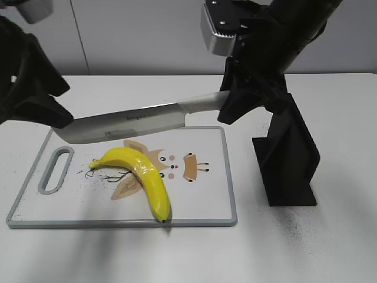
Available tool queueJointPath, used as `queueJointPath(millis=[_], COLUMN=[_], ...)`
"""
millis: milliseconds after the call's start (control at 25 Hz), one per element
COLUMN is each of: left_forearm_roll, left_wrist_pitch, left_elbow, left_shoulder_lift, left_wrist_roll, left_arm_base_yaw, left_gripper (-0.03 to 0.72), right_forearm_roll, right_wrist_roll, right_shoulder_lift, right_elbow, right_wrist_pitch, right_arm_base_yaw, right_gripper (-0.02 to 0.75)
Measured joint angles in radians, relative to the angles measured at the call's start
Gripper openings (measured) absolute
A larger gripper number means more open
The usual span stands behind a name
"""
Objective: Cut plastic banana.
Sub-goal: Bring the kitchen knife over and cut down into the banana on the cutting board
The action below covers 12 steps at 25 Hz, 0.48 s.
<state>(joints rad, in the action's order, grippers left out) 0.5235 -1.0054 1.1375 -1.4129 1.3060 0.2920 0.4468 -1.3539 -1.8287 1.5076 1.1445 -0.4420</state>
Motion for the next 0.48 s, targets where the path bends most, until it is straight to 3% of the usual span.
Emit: queueJointPath(millis=[200,280,360,480], left_forearm_roll=[-0.008,-0.014,-0.019,-0.025], left_wrist_pitch=[-0.035,-0.038,-0.038,-0.038], left_elbow=[0.042,0.045,0.045,0.045], left_shoulder_lift=[-0.129,-0.16,-0.177,-0.187], left_wrist_roll=[0.005,0.005,0.005,0.005], left_arm_base_yaw=[0.031,0.031,0.031,0.032], left_gripper=[0.577,0.531,0.44,0.185], right_forearm_roll=[0.011,0.012,0.012,0.018], right_wrist_roll=[-0.015,-0.016,-0.016,-0.017], right_shoulder_lift=[-0.02,-0.03,-0.042,-0.055], right_elbow=[0.006,0.006,0.006,0.006], right_wrist_pitch=[0.0,0.0,-0.002,-0.02], right_arm_base_yaw=[0.0,0.0,0.0,0.0], right_gripper=[0.162,0.162,0.162,0.162])
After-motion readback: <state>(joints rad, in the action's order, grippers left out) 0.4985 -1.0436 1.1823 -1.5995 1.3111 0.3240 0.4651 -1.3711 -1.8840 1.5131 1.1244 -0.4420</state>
